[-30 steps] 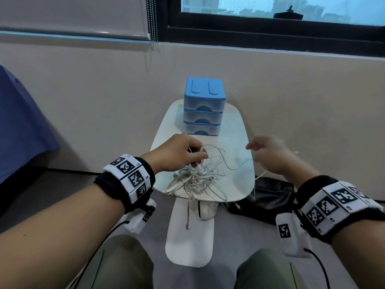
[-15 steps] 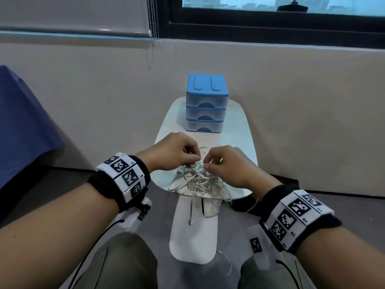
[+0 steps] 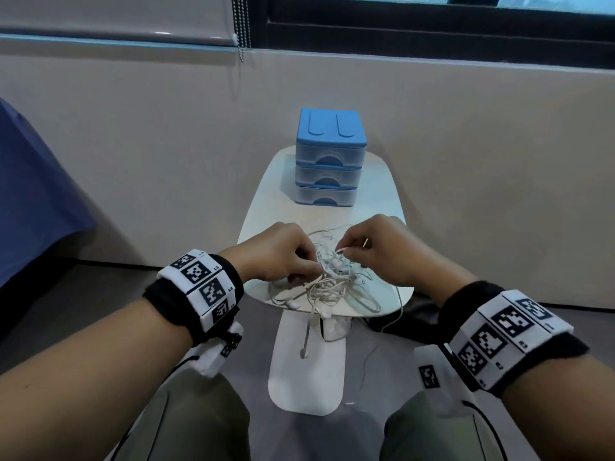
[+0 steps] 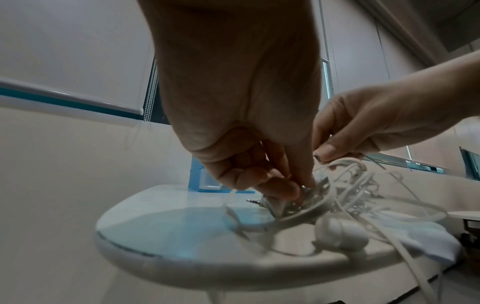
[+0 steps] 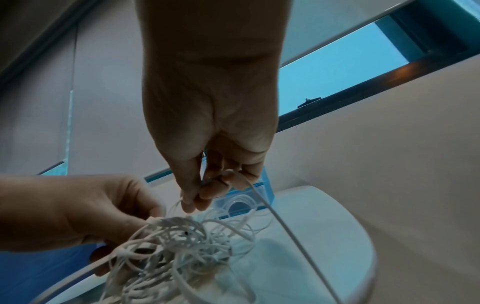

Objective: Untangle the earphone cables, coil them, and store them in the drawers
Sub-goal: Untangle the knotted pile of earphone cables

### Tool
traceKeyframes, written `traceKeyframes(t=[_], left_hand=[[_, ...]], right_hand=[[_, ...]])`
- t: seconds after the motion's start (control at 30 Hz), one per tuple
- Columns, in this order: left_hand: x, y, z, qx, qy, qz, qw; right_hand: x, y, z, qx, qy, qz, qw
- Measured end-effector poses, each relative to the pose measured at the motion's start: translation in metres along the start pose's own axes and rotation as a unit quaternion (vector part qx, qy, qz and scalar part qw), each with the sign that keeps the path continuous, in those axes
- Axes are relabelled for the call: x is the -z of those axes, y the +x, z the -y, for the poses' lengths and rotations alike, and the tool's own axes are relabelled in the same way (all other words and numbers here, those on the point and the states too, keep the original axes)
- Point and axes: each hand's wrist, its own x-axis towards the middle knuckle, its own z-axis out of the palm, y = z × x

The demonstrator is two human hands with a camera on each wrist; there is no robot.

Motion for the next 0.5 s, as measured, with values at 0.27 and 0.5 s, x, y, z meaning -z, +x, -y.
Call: traceKeyframes(t=[0.27, 0.5], left_hand=[[0.0, -0.004, 0.006, -0.021, -0.028, -0.013, 0.999], [-0.011, -0.005, 0.004, -0.017, 0.027, -0.033, 0.999]], right_hand=[[-0.014, 0.016, 0.014, -0.046, -0.04, 0.071, 0.996], [-0.03, 0.011, -0.006, -0.127, 0.207, 0.076, 0.967]])
